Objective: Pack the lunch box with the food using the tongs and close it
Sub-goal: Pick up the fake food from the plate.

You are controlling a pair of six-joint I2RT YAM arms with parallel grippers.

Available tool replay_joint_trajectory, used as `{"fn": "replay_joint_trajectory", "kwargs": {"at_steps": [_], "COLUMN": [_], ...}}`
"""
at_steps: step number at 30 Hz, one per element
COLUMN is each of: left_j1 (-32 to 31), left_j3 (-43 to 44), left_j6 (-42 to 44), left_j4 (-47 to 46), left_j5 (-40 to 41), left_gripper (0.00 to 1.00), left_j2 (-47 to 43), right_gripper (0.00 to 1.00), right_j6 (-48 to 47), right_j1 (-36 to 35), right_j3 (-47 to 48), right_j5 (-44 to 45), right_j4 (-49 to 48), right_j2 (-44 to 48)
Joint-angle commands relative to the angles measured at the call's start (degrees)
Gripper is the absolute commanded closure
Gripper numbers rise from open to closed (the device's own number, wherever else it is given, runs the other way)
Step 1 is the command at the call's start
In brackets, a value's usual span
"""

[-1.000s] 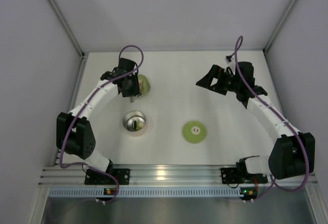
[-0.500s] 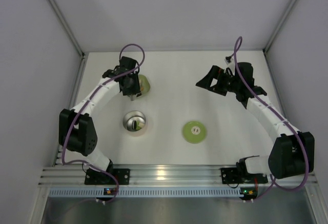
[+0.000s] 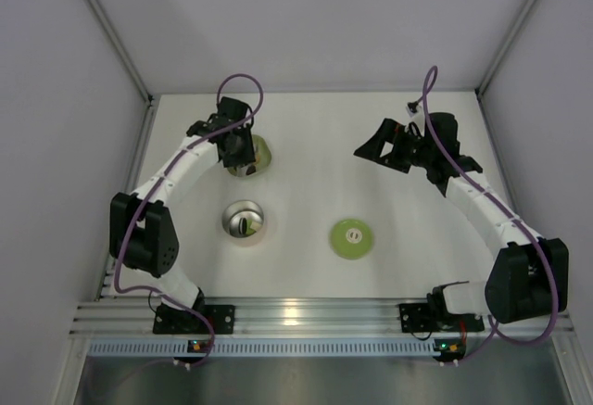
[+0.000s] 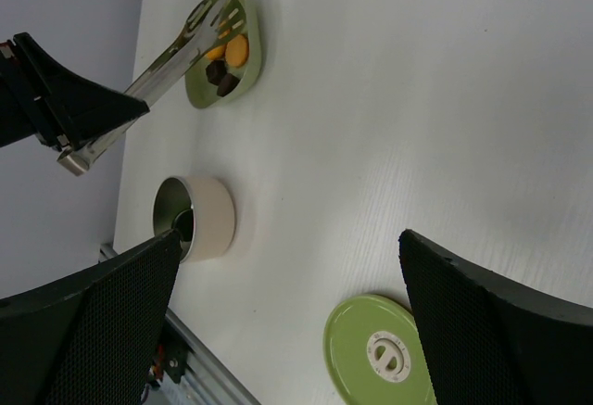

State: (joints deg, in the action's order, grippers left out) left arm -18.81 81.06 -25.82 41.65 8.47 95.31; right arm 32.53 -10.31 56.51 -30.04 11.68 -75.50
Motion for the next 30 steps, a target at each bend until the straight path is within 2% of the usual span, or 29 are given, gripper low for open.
{"fn": "replay_joint_trajectory", "kwargs": {"at_steps": [1, 13, 16, 18, 21, 30], "left_j1": [0.2, 0.2, 0.2, 0.2, 0.2, 0.2], "left_j3": [2.6, 2.5, 2.5, 2.6, 2.8, 4.0], "left_j6": [-0.5, -0.5, -0.4, -0.3, 0.0, 1.7], "left_j4": [-1.6, -1.4, -1.6, -1.6, -1.2, 0.5], "left_j5": [0.8, 0.8, 0.3, -0.1, -0.4, -0.8], "left_gripper": [0.56, 0.57, 0.65, 0.75, 0.78, 0.79], "left_j2": [0.9, 2.3, 2.1, 1.7, 0.6, -4.2], "right_gripper": [0.00, 0.01, 0.01, 0.01, 0.01, 0.00], "right_j6": [-1.1, -1.2, -1.2, -1.2, -1.3, -1.2], "right_j1": [0.6, 0.6, 0.6, 0.6, 0.6, 0.6], "right_j3": [0.4, 0.4, 0.3, 0.3, 0.1, -0.1], "right_j5": [-0.3, -0.3, -0.3, -0.3, -0.2, 0.2], "right_j4": [-1.4, -1.4, -1.4, -1.4, -1.4, -1.6], "right_j2": [0.1, -0.3, -0.3, -0.2, -0.1, -0.2]}}
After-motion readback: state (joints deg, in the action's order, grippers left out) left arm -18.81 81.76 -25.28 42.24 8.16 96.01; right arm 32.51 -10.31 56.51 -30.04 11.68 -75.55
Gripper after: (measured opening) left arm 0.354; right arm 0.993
